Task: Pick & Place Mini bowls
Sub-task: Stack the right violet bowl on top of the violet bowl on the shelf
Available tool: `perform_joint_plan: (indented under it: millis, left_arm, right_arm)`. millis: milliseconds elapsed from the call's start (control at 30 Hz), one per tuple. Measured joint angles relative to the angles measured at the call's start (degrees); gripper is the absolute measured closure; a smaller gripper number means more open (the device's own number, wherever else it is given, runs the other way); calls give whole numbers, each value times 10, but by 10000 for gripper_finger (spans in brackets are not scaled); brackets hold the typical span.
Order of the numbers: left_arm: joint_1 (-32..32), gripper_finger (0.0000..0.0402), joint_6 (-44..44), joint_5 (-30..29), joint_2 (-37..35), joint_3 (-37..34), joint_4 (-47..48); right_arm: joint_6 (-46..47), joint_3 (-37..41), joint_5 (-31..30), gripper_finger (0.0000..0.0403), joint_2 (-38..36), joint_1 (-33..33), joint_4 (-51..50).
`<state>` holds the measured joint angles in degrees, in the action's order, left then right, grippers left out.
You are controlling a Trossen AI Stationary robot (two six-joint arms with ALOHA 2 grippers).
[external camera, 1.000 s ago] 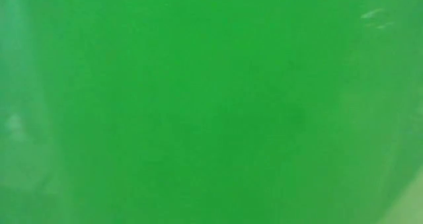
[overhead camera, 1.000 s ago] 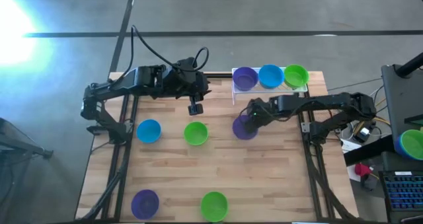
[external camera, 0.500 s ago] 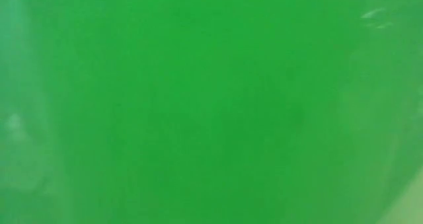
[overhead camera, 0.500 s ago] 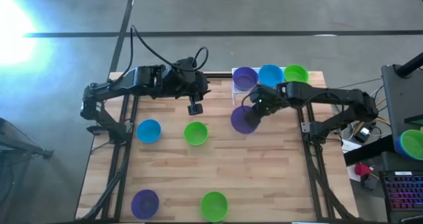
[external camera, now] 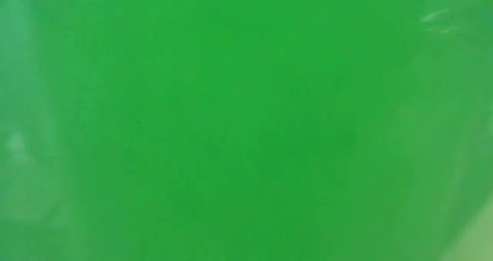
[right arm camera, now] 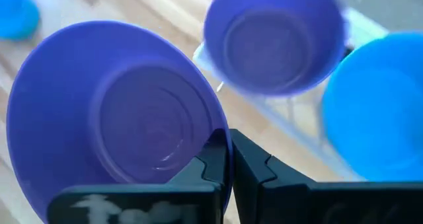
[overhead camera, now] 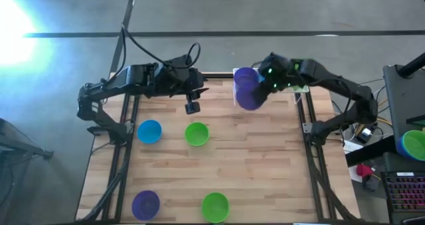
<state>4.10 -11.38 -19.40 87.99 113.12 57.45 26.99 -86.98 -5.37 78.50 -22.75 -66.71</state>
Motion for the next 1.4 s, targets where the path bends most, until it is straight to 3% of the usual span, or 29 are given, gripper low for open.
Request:
perform_joint_plan:
  millis: [267, 567, 1000, 1400]
  left_arm:
    - [0, 273, 11, 0, -1, 0, 0]
    - [0, 273, 12, 0, -1, 0, 0]
    - [0, 273, 22, 0, -1, 0, 0]
    - [0, 273, 22, 0, -1, 0, 0]
  right_arm:
    - [-43, -58, 20, 395, 6, -91, -2]
    - [-110, -116, 72, 395, 70, -160, -9]
    - [-170, -201, 88, 395, 197, -199, -70]
    - [-181, -253, 82, 395, 267, -200, -126]
